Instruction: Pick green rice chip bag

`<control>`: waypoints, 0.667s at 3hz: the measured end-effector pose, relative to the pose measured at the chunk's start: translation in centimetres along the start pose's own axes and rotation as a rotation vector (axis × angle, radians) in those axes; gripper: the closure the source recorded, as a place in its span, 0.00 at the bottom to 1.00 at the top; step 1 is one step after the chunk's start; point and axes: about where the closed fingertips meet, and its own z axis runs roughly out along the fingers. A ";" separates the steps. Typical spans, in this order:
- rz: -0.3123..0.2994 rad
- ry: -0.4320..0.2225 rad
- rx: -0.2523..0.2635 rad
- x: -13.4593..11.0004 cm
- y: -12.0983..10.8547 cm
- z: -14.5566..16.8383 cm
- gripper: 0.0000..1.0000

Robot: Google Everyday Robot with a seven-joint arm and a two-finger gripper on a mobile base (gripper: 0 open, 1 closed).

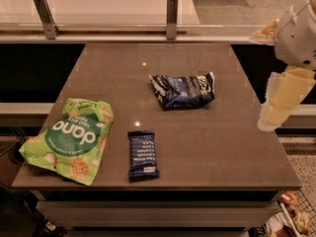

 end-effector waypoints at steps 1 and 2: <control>-0.188 -0.117 0.042 -5.0 0.3 1.1 0.00; -0.354 -0.256 0.065 -10.2 1.1 3.3 0.00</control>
Offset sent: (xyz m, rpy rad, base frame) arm 0.0094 0.1788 -0.0226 0.2068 -0.2733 0.6524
